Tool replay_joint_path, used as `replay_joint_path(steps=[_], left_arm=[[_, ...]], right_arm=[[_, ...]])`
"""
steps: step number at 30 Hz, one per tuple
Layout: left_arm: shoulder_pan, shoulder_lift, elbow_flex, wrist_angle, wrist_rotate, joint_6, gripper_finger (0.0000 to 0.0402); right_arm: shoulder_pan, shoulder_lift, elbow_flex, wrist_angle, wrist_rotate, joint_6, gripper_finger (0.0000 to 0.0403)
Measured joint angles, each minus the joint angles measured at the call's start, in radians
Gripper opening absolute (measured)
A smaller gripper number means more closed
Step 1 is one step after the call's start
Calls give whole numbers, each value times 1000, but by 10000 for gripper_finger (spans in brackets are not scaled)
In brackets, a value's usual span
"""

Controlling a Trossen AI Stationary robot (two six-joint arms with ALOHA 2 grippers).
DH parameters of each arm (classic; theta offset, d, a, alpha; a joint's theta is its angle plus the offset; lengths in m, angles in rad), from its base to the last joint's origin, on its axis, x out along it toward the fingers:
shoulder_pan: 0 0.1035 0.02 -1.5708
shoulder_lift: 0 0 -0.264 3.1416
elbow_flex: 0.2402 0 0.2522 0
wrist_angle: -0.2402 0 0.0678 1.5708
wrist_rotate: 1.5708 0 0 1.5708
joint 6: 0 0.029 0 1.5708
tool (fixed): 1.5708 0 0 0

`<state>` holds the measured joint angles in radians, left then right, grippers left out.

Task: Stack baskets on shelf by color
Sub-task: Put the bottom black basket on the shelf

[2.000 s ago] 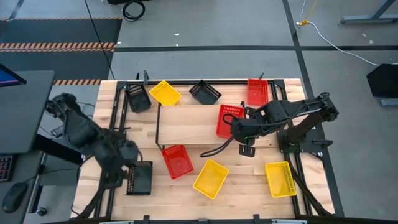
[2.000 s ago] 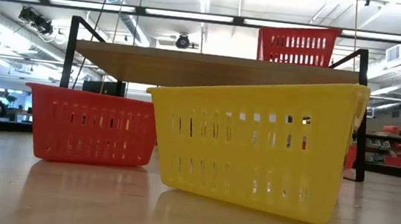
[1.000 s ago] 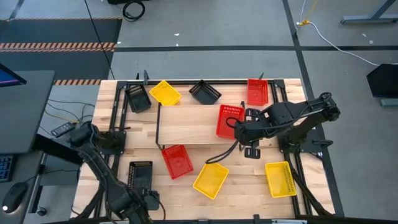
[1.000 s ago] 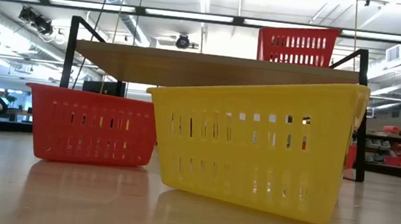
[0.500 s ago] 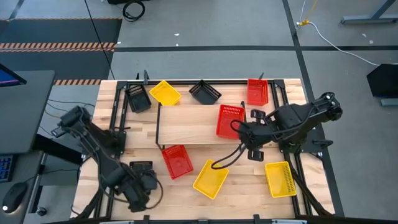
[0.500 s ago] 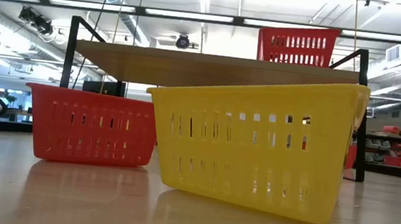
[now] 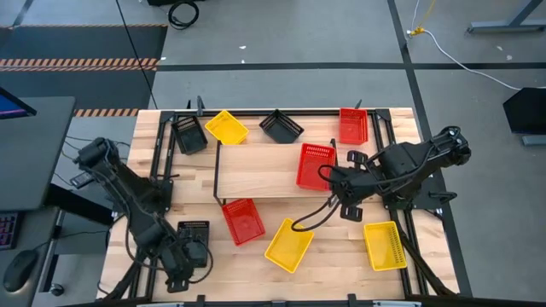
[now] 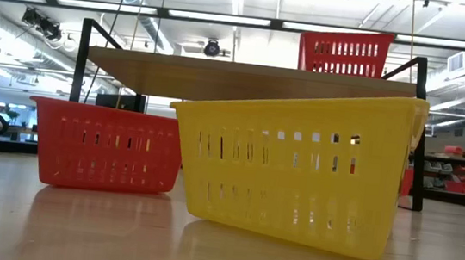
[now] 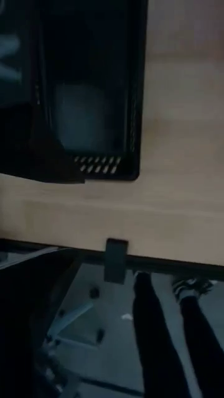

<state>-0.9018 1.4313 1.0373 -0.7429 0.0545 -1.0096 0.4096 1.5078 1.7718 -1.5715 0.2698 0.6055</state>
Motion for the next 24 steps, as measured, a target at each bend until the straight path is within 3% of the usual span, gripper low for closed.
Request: replay_joint_path(steps=[10,18,24], left_arm=[[-26,62,-115,58,38,-1,198],[-25,62,-232,226,68,-16,196],[-17,62,-253,221,83,-21,142]], right_arm=[[-17,0,0,0,-1,5,113],[-18,0,0,0,-2,5,113],[-27,0,0,0,-1,4,113]])
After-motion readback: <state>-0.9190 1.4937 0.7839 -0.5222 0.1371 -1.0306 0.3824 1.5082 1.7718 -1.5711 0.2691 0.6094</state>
